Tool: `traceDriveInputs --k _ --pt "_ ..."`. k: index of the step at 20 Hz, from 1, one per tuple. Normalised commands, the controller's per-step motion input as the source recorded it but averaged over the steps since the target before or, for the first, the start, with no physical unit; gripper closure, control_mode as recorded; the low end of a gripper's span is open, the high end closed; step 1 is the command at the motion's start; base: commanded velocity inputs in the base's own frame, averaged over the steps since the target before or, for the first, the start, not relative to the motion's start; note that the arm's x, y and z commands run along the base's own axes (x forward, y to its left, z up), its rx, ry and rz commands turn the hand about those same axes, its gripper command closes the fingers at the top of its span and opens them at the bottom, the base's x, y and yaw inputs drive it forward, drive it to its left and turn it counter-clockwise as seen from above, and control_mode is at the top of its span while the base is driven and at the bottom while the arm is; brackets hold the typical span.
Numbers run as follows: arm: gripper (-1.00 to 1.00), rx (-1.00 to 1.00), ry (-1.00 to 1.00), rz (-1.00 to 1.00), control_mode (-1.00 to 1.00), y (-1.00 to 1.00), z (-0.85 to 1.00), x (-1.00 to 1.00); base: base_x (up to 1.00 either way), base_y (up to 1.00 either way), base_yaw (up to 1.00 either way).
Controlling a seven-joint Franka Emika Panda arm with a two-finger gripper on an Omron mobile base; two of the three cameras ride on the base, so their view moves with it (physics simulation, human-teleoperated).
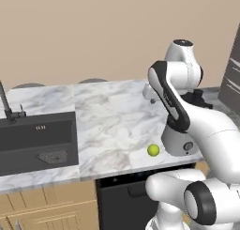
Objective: Open the blender lid, put the pear in the blender, close the lid, and start the blender.
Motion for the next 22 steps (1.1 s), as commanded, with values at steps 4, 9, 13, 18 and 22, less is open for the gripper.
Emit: traceDriveInputs --k 4,9,13,18,22 --pt "-1.00 0.00 0.00 0.00 1.00 0.00 0.00 0.00 0.14 0.44 0.00" --pt "-1.00 0.00 0.00 0.00 1.00 0.00 0.00 0.00 0.25 0.54 0.00" --pt "-1.00 0.00 0.00 0.00 1.00 0.00 0.00 0.00 0.32 0.18 0.00" --pt "-1.00 0.00 0.00 0.00 1.00 0.00 0.00 0.00 0.30 0.01 0.00" --pt "-1.00 0.00 0.00 0.00 1.00 0.00 0.00 0.00 0.32 -0.17 0.00"
